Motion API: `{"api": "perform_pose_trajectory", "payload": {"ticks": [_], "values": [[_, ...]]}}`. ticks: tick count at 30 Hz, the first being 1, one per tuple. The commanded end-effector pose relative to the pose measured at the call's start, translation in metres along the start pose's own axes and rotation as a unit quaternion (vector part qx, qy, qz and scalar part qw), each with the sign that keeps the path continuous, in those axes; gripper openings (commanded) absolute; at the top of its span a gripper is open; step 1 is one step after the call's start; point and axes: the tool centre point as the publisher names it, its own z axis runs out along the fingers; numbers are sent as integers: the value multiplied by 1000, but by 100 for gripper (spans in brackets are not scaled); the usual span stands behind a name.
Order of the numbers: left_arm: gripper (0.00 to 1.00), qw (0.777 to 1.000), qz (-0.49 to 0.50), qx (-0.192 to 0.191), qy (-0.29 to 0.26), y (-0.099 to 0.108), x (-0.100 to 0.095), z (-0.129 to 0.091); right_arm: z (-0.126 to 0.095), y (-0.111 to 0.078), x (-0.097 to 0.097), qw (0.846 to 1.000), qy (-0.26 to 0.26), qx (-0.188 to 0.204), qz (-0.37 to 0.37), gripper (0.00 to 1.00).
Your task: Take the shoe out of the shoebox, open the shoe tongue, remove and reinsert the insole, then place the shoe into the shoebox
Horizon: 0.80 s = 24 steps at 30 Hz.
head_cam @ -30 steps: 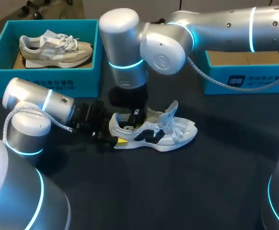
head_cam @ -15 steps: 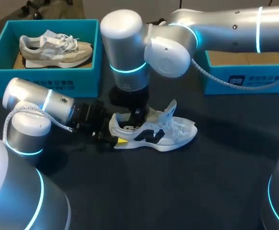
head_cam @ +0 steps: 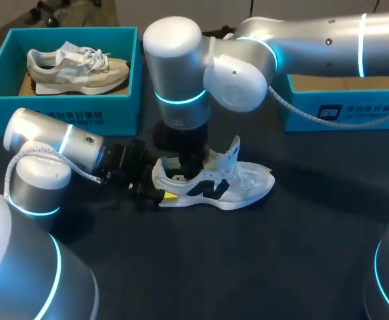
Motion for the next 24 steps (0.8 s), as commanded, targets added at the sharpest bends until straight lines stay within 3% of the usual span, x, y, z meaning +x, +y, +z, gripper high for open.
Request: {"api": "perform_pose_trajectory", "payload": {"ticks": [1,11,16,18,24], "values": [[0,1000,0,-1,-1,4,0,3,12,2,-3,1000,5,-4,-3,45],[0,1000,0,-1,-1,4,0,3,34,4,6,999,44,-3,-9,43],[0,1000,0,-1,-1,4,0,3,47,3,15,998,67,-6,-6,18],[0,1000,0,-1,-1,4,0,3,51,3,17,997,73,-5,-6,2],[0,1000,0,-1,-1,4,0,3,53,0,20,997,81,-4,1,0]]}}
